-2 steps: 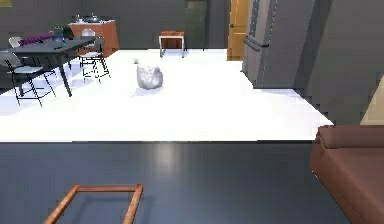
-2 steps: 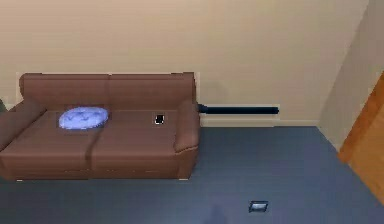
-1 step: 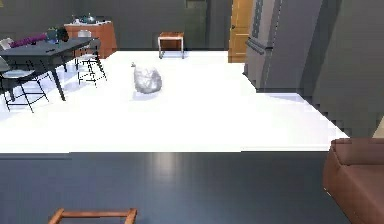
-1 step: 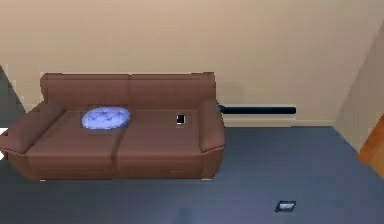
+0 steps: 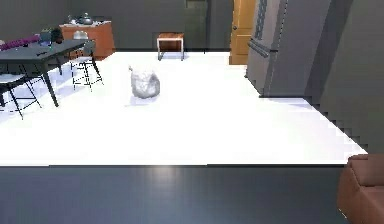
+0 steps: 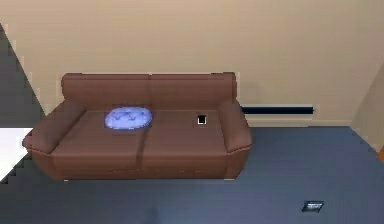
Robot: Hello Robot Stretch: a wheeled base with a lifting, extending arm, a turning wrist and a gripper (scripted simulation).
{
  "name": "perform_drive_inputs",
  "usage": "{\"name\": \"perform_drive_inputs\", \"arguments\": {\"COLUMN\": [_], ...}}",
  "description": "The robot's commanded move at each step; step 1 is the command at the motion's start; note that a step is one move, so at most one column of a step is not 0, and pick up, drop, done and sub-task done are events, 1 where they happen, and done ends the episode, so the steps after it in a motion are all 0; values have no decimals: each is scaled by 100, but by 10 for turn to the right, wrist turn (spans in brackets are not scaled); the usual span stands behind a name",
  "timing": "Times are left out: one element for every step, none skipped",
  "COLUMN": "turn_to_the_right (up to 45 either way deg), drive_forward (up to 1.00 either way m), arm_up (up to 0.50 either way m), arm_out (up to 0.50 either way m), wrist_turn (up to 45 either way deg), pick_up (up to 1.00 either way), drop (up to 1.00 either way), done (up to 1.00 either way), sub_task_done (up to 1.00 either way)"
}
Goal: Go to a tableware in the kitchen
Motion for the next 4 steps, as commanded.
{"name": "perform_drive_inputs", "arguments": {"turn_to_the_right": [450,450,0,-450], "drive_forward": [0,0,10,0], "arm_up": [0,0,0,0], "arm_out": [0,0,0,0], "wrist_turn": [0,0,0,0], "pick_up": [0,0,0,0], "drop": [0,0,0,0], "done": [0,0,0,0], "sub_task_done": [0,0,0,0]}}
